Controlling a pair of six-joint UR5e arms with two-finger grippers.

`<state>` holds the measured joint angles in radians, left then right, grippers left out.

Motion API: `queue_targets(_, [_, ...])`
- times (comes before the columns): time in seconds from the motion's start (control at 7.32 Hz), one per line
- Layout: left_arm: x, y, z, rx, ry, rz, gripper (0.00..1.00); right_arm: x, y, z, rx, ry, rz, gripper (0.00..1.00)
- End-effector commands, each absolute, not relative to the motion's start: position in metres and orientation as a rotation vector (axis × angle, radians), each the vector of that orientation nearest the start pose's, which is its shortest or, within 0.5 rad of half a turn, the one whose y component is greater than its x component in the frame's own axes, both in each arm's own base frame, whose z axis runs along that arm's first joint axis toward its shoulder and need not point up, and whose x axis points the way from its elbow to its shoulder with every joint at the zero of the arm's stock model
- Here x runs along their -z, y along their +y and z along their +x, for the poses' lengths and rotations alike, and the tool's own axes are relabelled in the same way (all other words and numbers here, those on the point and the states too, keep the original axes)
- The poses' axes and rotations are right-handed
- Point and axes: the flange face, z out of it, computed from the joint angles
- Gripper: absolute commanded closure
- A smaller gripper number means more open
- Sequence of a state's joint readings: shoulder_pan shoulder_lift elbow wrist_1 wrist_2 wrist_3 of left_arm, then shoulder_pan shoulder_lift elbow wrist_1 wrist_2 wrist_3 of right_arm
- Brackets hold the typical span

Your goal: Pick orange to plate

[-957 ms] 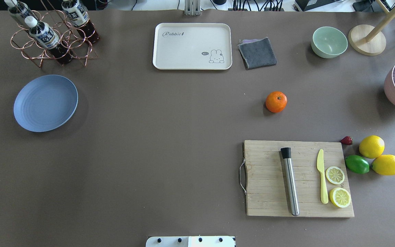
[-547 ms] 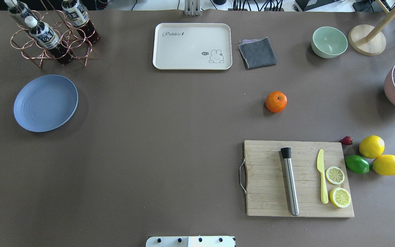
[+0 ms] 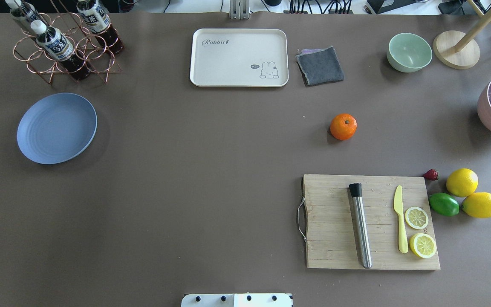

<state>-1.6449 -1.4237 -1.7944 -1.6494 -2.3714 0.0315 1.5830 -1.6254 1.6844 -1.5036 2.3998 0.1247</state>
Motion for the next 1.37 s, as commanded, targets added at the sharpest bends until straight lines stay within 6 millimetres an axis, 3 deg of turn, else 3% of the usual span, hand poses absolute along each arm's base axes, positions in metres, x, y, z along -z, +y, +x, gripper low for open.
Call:
queue_targets(0.0, [-0.603, -0.434, -0.095, -0.029, 0.787, 0.198, 0.01, -0.626, -0.477, 0.066, -0.083, -0.826, 0.060, 0.00])
queue_targets(0.68, [-0.600, -0.442, -0.096, -0.032, 0.756, 0.215, 0.01, -0.649, -0.469, 0.065, -0.097, -0.823, 0.023, 0.00])
queue_targets(1.23, [-0.607, -0.441, -0.099, -0.029, 0.728, 0.213, 0.01, -0.647, -0.473, 0.066, -0.095, -0.819, 0.027, 0.00])
